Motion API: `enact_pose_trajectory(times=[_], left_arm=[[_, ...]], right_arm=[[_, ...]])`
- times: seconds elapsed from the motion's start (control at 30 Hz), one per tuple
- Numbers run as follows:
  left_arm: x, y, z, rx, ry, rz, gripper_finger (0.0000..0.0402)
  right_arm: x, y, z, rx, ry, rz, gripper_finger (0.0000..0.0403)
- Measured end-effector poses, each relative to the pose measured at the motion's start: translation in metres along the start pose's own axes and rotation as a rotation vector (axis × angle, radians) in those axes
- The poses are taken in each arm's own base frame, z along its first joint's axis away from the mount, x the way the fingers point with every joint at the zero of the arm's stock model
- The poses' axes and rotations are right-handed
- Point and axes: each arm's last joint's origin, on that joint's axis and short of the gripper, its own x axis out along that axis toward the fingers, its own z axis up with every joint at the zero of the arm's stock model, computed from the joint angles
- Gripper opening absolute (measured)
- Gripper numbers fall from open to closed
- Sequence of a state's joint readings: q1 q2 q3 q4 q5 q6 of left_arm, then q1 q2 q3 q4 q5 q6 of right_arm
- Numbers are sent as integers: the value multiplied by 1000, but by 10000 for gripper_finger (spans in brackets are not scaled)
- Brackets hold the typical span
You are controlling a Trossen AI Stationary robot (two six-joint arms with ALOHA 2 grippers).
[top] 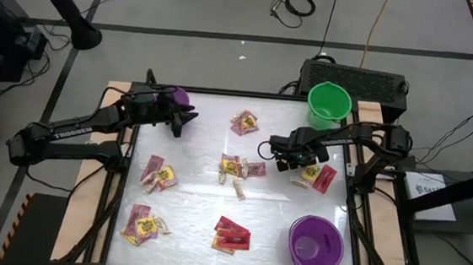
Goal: Sort candy by brand, put in halloween buckets
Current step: Put the yellow candy into the top violet bucket
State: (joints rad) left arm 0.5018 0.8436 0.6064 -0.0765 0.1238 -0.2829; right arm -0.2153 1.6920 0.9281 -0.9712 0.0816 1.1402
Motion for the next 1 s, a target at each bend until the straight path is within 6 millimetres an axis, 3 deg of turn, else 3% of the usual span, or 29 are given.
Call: enact_pose_trajectory(times=[0.13, 0.33, 0.5, 0.77, 1.0], left_arm=[[0, 0, 0, 0, 1, 0, 170], [0, 0, 0, -1, 4, 1, 170], [0, 0, -1, -2, 12, 3, 170], [0, 0, -1, -1, 12, 3, 170], [0, 1, -2, -2, 19, 5, 170]], right_arm=[[3, -1, -1, 1, 1, 4, 112], [3, 2, -2, -25, -8, 27, 17], [-7, 9, 2, -41, -27, 57, 8], [-60, 41, 13, -121, -197, 234, 1], [-128, 85, 30, -318, -582, 666, 1]])
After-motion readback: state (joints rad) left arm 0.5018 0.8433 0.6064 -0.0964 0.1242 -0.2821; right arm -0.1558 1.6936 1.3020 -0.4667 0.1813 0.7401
